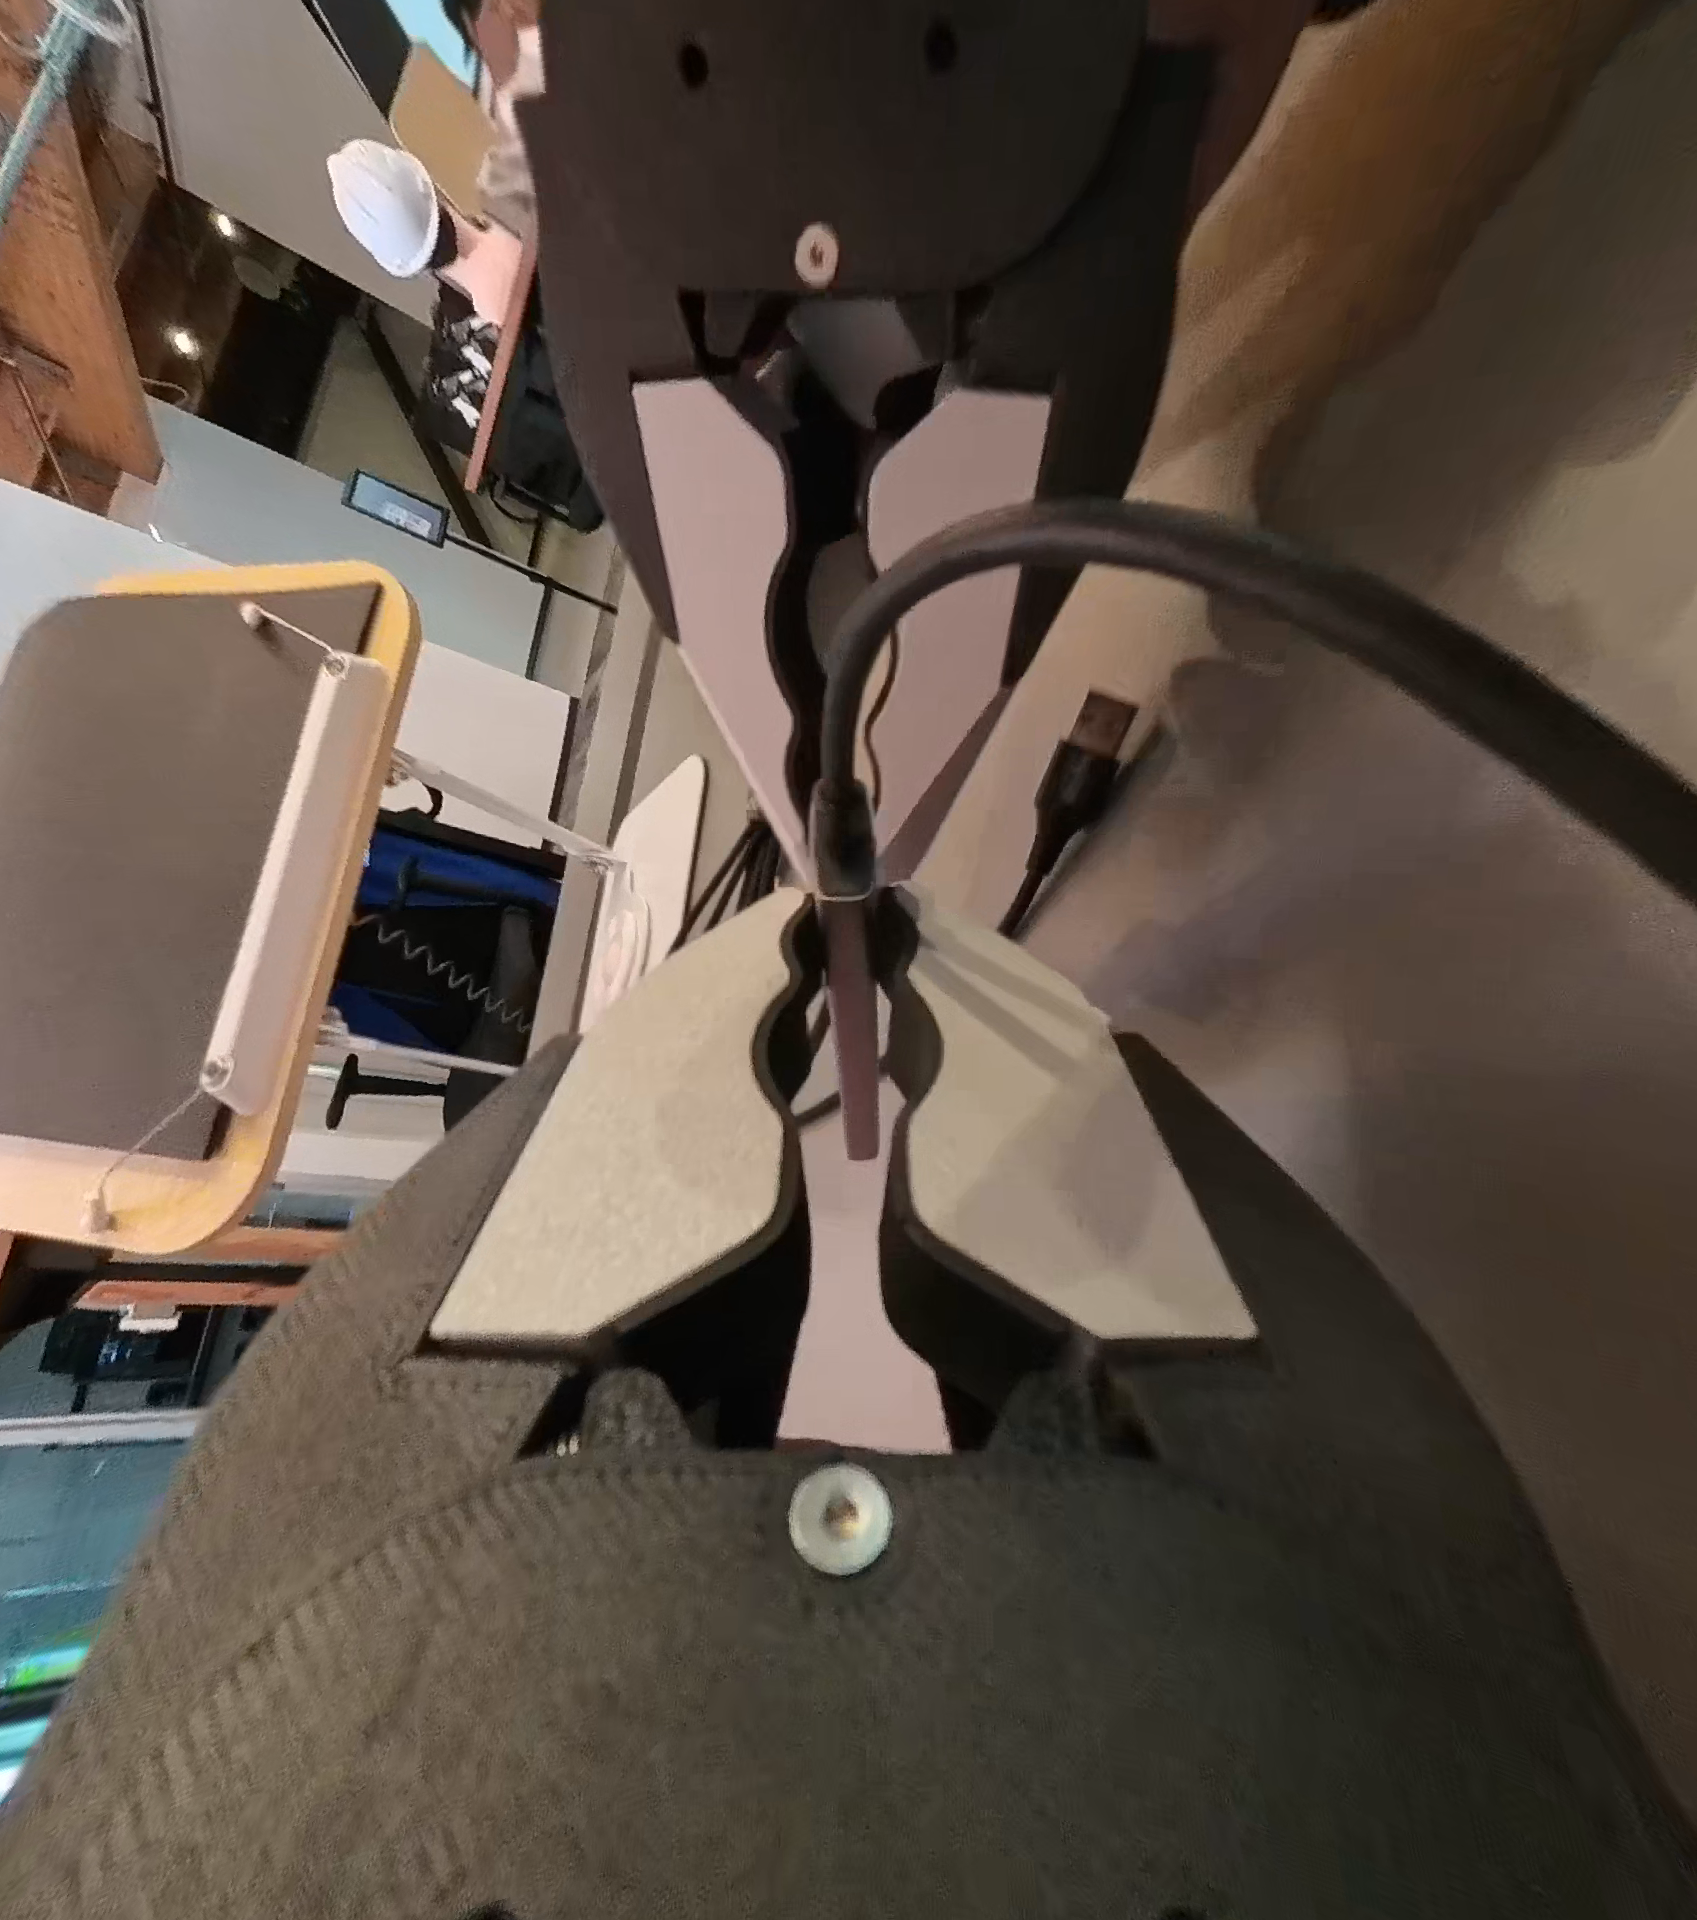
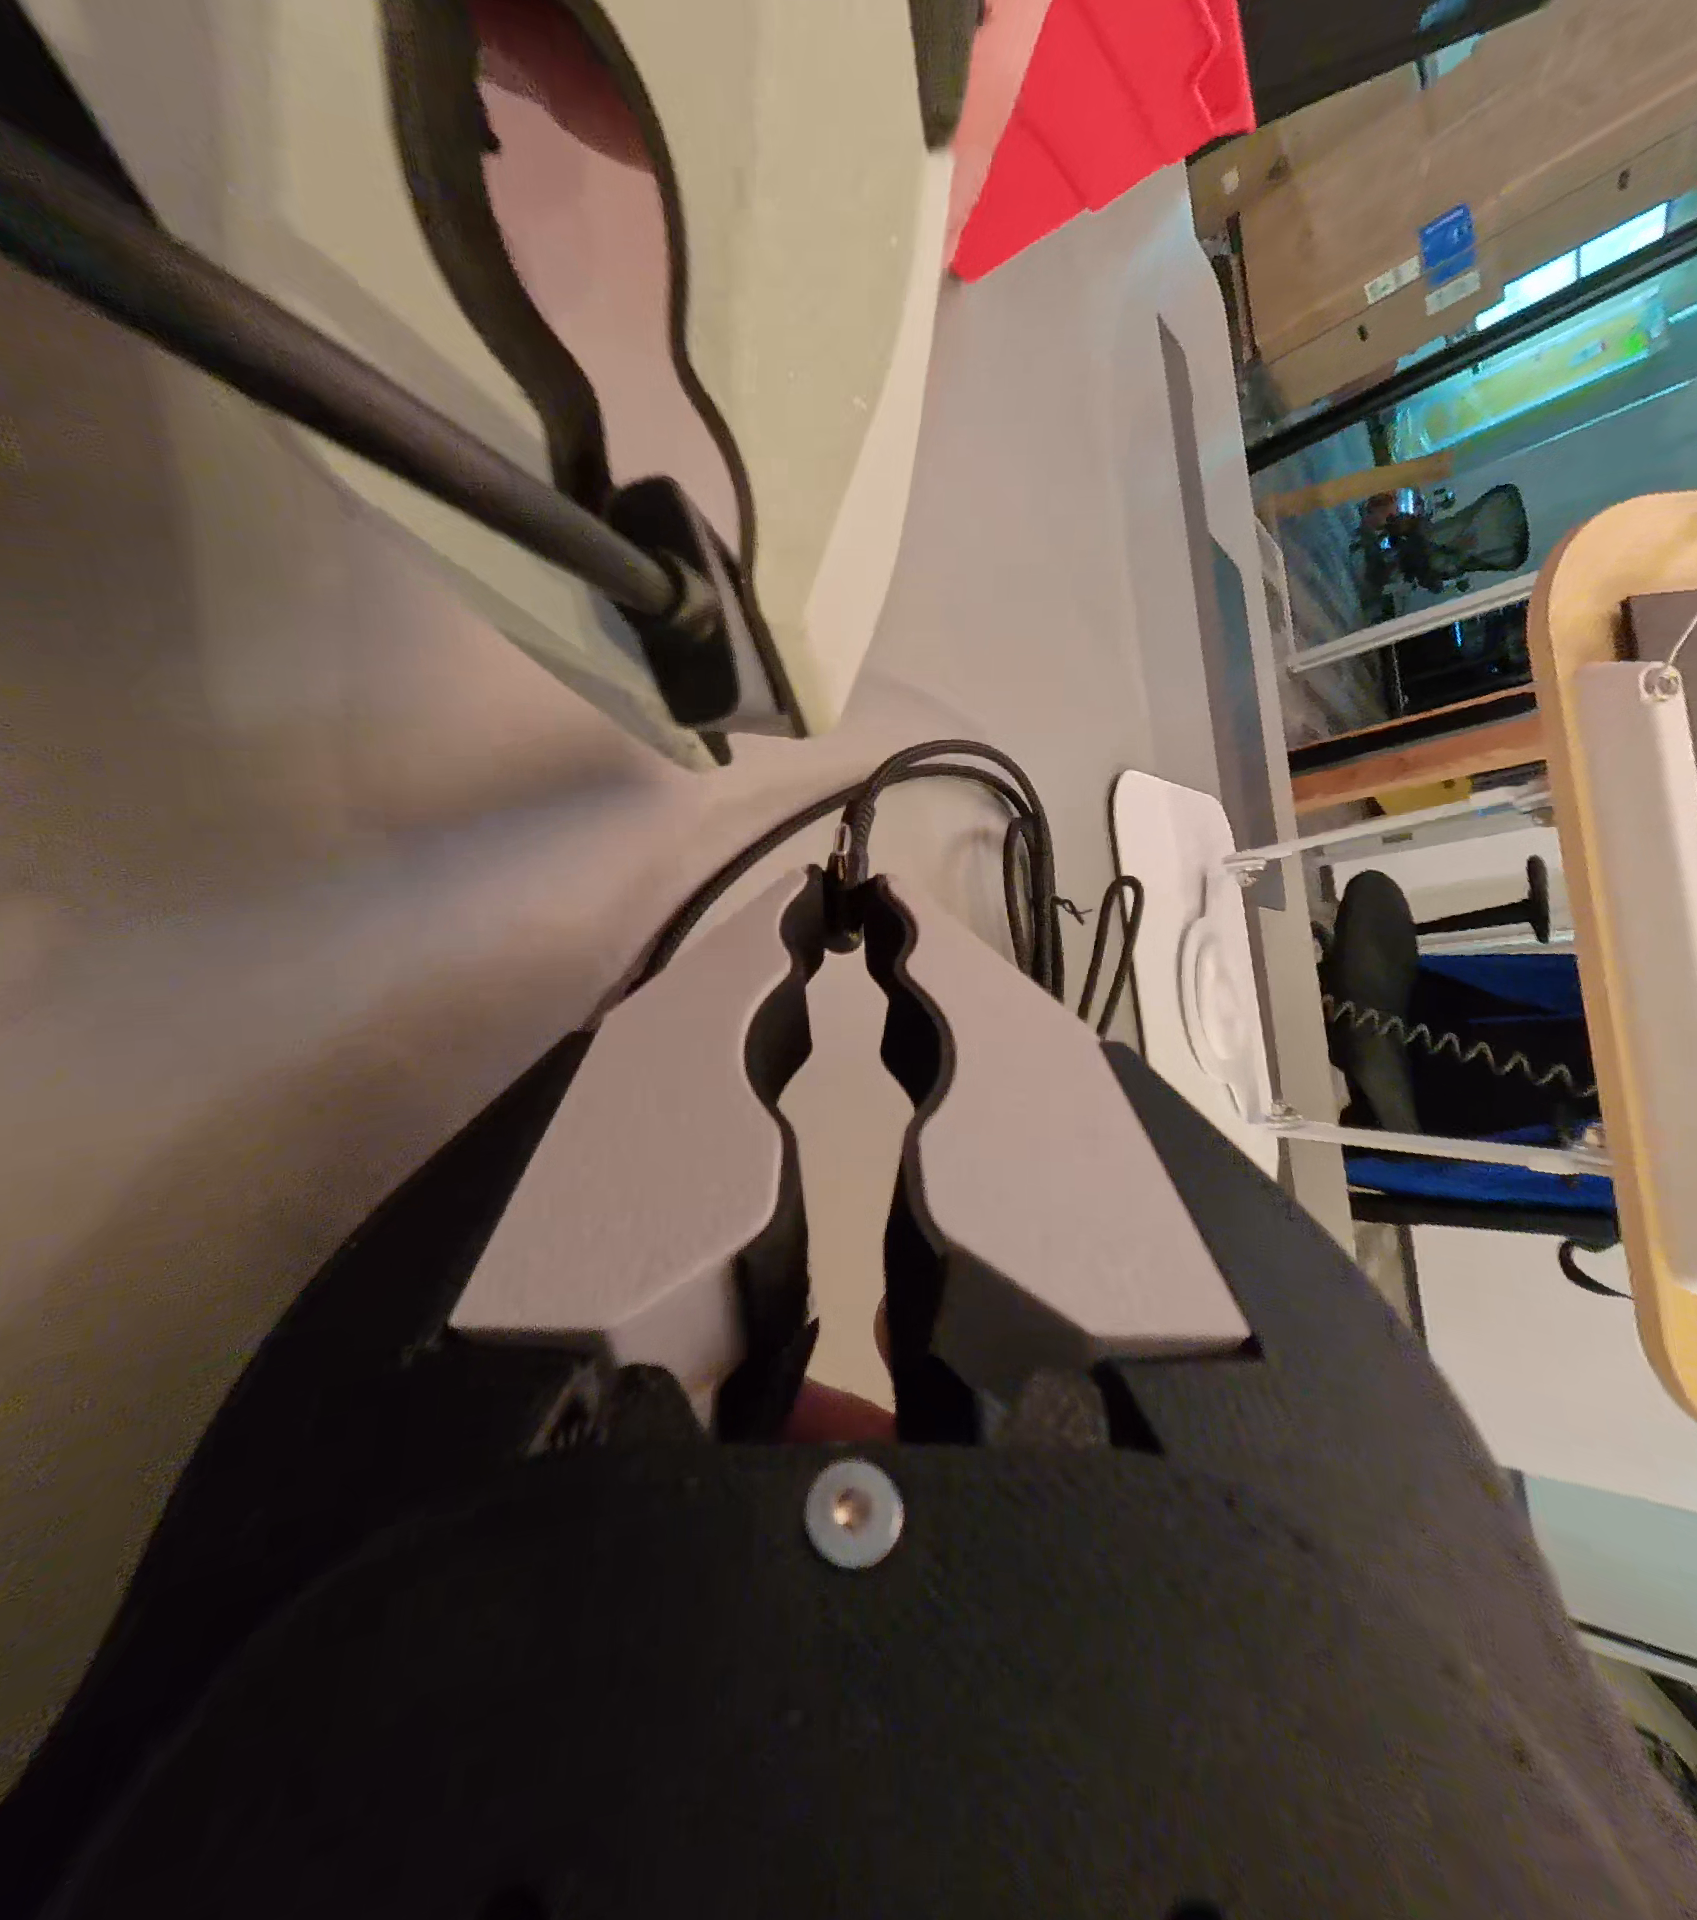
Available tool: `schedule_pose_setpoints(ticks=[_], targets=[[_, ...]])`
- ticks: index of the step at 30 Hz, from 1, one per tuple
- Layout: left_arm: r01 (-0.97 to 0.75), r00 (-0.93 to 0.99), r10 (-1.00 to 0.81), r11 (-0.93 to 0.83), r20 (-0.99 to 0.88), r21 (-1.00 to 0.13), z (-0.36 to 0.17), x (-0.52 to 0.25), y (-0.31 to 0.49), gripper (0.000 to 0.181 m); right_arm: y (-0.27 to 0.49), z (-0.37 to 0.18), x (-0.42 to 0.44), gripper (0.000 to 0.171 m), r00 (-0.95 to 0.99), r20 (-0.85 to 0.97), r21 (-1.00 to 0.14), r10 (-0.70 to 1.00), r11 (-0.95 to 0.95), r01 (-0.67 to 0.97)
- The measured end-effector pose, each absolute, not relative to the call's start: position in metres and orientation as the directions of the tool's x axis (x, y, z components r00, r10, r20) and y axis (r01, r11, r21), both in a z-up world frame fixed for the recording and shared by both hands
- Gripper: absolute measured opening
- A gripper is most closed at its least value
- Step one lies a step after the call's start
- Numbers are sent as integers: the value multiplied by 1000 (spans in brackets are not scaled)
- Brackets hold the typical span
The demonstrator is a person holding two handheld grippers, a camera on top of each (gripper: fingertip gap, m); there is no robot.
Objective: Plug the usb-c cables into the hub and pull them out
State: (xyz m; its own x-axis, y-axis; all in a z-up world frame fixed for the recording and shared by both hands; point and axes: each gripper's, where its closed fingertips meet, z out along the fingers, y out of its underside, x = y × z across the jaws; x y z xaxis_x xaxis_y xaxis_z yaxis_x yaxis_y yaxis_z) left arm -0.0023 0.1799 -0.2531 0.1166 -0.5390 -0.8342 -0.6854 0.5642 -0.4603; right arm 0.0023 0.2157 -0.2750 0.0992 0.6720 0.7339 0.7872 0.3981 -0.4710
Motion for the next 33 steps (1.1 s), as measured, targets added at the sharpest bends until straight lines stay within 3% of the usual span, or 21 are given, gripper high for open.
schedule_pose_setpoints(ticks=[11,20,27,33], targets=[[-603,134,-520,632,-843,-486,-218,7,164,9,217,-261,-7,4,88,749,-453,656,410,792],[-622,130,-531,614,-837,-486,-224,3,170,9,214,-262,-9,4,67,756,-436,651,425,793],[-785,112,-555,459,-824,-416,-271,-22,205,9,221,-287,9,4,114,714,-463,691,344,817],[-930,187,-524,178,-831,-321,-289,-53,252,9,234,-291,19,4,208,679,-529,704,273,803]])
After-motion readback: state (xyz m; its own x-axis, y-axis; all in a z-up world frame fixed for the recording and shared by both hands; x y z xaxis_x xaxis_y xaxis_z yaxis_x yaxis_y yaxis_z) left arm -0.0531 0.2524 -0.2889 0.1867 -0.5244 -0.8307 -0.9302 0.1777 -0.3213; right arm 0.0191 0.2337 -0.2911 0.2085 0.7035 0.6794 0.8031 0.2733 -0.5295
